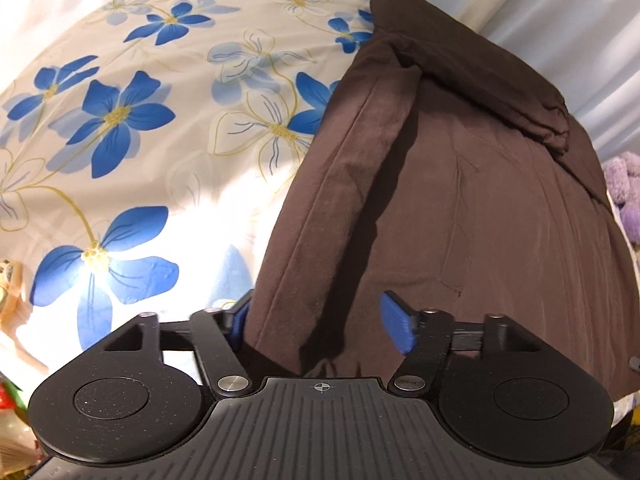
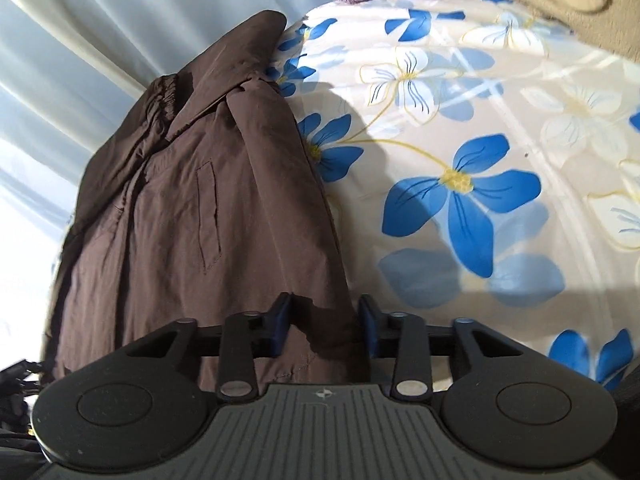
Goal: Fold large clothes
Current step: 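Grasp the folded coat edge with both grippers and lift it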
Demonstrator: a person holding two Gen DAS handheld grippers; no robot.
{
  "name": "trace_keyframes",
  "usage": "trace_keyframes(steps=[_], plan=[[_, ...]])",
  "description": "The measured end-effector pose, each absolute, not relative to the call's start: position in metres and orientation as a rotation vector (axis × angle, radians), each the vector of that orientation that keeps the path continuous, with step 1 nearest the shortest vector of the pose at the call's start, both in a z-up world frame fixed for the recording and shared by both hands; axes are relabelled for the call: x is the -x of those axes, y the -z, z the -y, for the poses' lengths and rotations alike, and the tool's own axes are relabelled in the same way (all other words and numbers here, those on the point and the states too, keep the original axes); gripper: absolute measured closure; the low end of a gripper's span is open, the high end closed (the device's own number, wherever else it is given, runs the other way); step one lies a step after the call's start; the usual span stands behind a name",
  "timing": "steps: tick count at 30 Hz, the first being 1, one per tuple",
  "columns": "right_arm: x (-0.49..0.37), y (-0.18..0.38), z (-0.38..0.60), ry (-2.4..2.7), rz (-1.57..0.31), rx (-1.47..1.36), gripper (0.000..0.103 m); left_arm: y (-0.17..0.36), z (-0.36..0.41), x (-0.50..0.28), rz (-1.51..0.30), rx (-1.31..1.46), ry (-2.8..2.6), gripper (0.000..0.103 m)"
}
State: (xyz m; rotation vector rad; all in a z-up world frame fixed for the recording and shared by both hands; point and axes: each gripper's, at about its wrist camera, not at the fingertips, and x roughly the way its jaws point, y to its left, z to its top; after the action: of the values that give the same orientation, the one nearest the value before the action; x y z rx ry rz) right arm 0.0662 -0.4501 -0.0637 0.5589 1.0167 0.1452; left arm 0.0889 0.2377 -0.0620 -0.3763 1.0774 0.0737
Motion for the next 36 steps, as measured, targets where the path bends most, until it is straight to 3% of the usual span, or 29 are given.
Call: trace_keyframes(steps=[2,5,8,10,19,26,36], plan=[[-0.066,0.064,0.450,-0.176,-1.013,-0.572,0.084,0.062,-0.237,-0.088,-1.085,0.345,-0.072,0.046],[-0.068,0.064,0.451,-0.200,-1.017,-0.566,0.081,0.064,-0.238,-0.088,-1.096,0.331,-0.072,0.048],[-0.070,0.067,0.450,-0.229,-1.030,-0.566,0.081,0.062,-0.236,-0.088,-1.093,0.330,-0.054,0.064],[-0.070,0.065,0.447,-0.244,-1.028,-0.547,0.087,0.056,-0.236,-0.085,-1.075,0.347,-0.032,0.086],[-0.076,0.011,0.442,-0.414,-0.811,-0.668,0.093,-0.020,-0.247,-0.089,-0.793,0.591,0.077,0.089],[-0.132,-0.045,0.428,-0.429,-0.599,-0.683,0.094,-0.070,-0.259,-0.145,-0.655,0.643,0.094,0.088],[-0.225,-0.083,0.417,-0.141,-0.493,-0.602,0.094,-0.068,-0.297,-0.231,-0.589,0.838,-0.034,0.085]])
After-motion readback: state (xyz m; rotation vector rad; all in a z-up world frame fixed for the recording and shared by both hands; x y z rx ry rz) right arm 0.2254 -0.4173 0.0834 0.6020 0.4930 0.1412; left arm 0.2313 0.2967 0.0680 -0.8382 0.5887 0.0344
